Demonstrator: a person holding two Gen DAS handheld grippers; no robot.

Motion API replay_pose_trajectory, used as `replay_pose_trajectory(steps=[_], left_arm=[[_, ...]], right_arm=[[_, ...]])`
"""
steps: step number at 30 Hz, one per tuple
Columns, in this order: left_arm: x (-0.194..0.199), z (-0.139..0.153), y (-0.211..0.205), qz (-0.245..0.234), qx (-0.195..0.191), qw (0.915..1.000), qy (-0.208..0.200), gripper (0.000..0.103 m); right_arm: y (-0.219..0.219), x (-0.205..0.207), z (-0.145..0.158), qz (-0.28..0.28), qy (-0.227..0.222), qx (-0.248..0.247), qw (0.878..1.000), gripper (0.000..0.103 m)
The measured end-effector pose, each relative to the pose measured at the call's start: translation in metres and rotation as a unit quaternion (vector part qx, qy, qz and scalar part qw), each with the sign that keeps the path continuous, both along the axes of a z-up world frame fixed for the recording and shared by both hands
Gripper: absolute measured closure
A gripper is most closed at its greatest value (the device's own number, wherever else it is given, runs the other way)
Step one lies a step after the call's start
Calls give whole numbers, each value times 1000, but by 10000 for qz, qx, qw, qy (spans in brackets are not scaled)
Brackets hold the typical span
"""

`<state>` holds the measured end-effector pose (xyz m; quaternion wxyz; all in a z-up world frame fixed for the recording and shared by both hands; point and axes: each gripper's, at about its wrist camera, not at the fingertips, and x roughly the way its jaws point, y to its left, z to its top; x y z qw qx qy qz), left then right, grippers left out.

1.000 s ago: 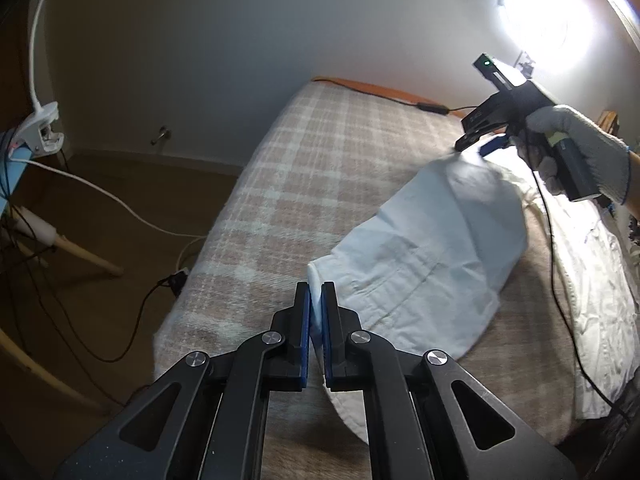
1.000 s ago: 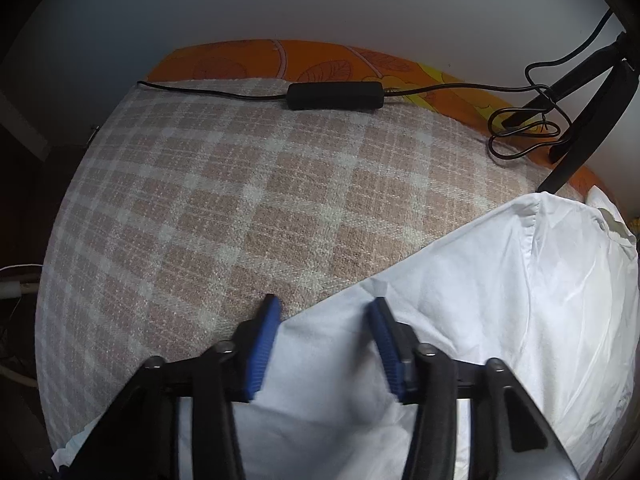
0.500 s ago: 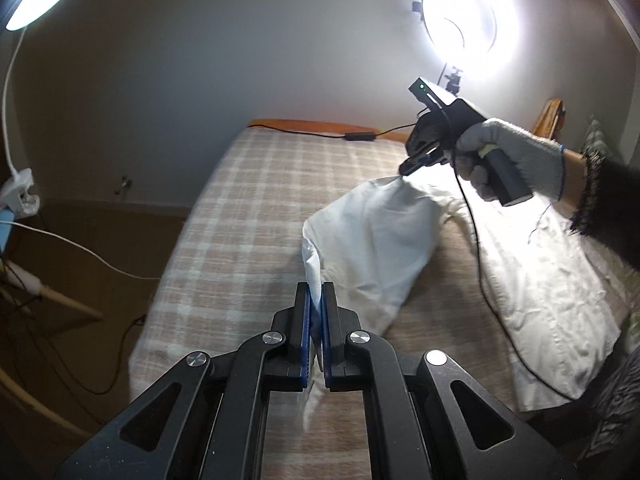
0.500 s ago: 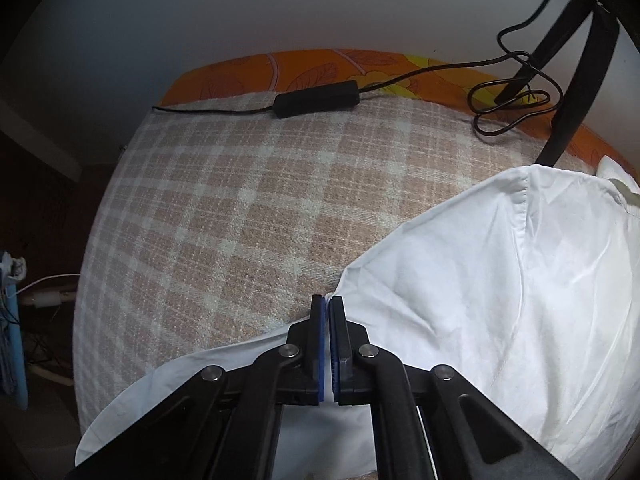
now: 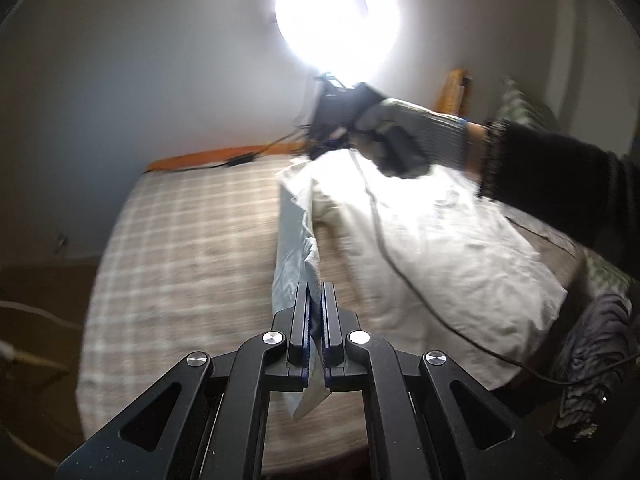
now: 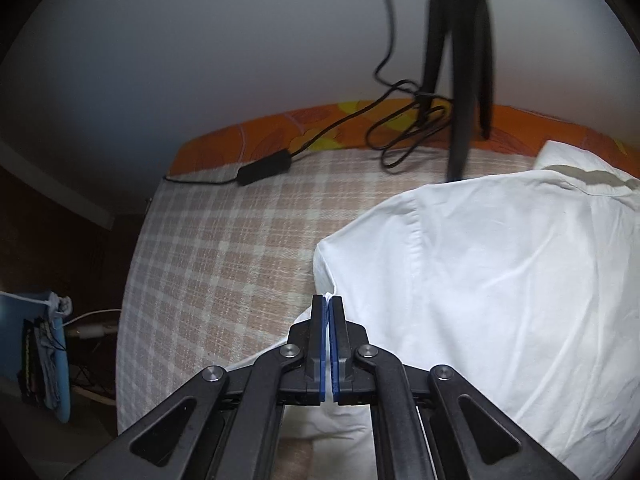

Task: Fold small clothes

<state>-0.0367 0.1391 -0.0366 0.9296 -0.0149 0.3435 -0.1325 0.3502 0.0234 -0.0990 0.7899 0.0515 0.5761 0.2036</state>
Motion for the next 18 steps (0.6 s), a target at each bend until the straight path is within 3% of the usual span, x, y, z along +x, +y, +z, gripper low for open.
replay_pose_trajectory(steps=[6, 10, 16, 18], left_arm=[[0, -9, -69, -723, 284, 9970, 5, 100], [-1, -25, -114, -1161, 456, 9920, 186, 100], [-4, -49, -164, -1512, 622, 9855, 455, 100], [-6, -56, -175, -1600, 721, 9830, 547, 100]], right_arm=[[-44, 2, 0, -125, -50, 158, 9998, 103], [-79, -4, -15, -293, 55, 295, 9991, 103], [-110, -9, -41, -349, 226, 576, 9975, 103], [-109, -11, -48, -262, 275, 537, 9978, 98]])
